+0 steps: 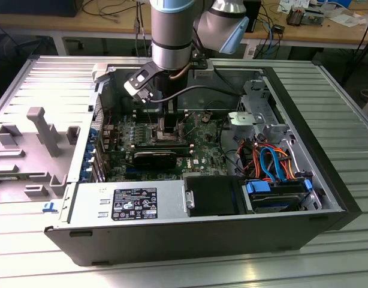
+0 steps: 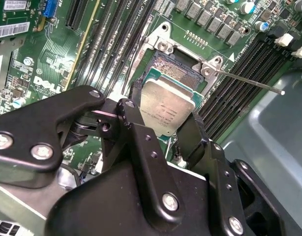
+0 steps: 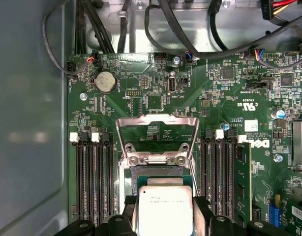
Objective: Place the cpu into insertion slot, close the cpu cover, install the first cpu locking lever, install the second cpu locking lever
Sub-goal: 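Place the cpu into insertion slot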
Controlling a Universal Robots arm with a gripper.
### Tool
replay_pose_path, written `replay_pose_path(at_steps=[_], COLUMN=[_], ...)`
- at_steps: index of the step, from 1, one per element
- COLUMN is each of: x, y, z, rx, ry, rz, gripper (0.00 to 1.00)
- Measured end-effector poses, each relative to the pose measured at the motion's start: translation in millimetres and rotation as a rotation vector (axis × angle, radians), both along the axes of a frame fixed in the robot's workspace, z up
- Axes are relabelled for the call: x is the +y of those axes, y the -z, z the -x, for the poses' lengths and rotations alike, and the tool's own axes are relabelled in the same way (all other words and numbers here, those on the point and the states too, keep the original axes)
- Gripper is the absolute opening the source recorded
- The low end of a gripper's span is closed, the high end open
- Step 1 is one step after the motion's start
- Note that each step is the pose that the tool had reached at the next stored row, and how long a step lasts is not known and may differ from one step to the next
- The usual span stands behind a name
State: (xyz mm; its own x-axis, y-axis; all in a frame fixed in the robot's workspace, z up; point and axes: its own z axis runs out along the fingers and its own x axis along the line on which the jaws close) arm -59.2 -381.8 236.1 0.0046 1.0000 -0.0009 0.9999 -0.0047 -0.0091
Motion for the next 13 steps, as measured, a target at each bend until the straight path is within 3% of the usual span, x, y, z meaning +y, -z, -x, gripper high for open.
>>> replay_pose_path(at_steps=[13], x=[0.0], y=[4.9], z=[0.1], rx=[-0.0001], ry=[0.0], rz=[0.0], gripper=[0.54])
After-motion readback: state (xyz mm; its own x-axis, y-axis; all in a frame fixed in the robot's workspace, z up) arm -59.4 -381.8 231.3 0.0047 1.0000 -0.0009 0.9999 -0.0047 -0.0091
